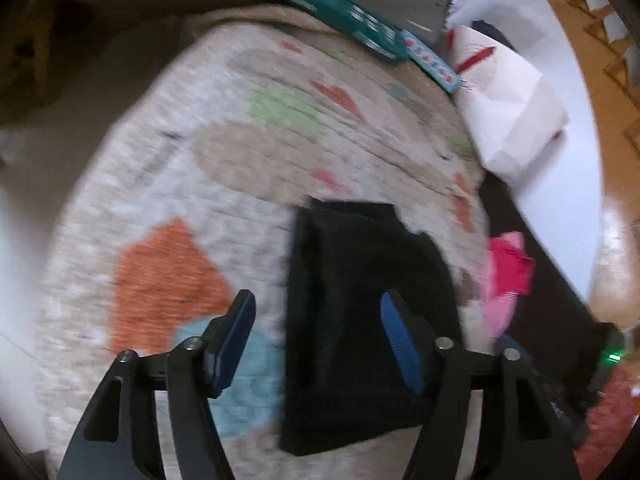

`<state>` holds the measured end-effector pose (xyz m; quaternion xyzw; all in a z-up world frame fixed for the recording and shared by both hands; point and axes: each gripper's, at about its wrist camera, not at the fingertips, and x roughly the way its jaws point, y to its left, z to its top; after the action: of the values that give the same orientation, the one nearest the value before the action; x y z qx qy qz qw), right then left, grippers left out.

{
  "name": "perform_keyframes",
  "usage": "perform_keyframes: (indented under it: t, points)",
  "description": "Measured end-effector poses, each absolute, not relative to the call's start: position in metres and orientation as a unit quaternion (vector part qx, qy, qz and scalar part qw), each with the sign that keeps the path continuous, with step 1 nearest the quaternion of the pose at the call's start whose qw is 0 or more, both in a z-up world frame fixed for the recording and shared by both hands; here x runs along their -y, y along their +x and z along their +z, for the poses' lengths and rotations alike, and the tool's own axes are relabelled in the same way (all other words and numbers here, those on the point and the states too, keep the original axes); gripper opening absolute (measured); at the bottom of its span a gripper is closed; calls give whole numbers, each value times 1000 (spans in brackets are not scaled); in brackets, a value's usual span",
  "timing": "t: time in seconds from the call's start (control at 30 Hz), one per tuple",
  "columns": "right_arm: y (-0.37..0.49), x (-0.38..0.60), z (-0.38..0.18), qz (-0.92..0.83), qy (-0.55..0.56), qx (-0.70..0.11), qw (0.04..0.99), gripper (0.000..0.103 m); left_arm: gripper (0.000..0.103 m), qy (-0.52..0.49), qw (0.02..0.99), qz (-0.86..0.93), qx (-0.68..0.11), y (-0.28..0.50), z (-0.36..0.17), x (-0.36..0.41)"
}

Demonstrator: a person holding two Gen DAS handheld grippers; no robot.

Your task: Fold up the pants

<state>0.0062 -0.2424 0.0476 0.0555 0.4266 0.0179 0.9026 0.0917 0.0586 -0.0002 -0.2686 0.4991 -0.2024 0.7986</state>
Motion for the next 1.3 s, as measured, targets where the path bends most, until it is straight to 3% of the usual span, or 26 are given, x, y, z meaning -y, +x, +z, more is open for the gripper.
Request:
perform_keyframes:
  t: [0.37,0.77,0.9,1.13,1.2,1.23,1.3]
  points:
    - [38,273,18,46,189,-452,870,82,67,-246,782,-199,-537,108,-28,-34]
    - [73,265,-8,85,228,-480,843,83,70,-157,817,-174,-527,103,-20,-9]
    - [83,267,-14,97,249,-482,834,83,56,-141,821,-183,-522,103,-18,-3]
    - [104,256,-26,134,265,-501,813,83,55,-149,819,-194,-519,107,-21,-1]
    - [111,249,-32,143,268,-508,806,80,53,-158,816,-199,-519,109,-22,-4]
    - [114,244,-33,151,273,-508,803,70,47,-159,815,-201,-519,110,-22,-4]
    - [117,239,-31,150,268,-510,803,62,40,-164,813,-206,-519,111,-20,-4]
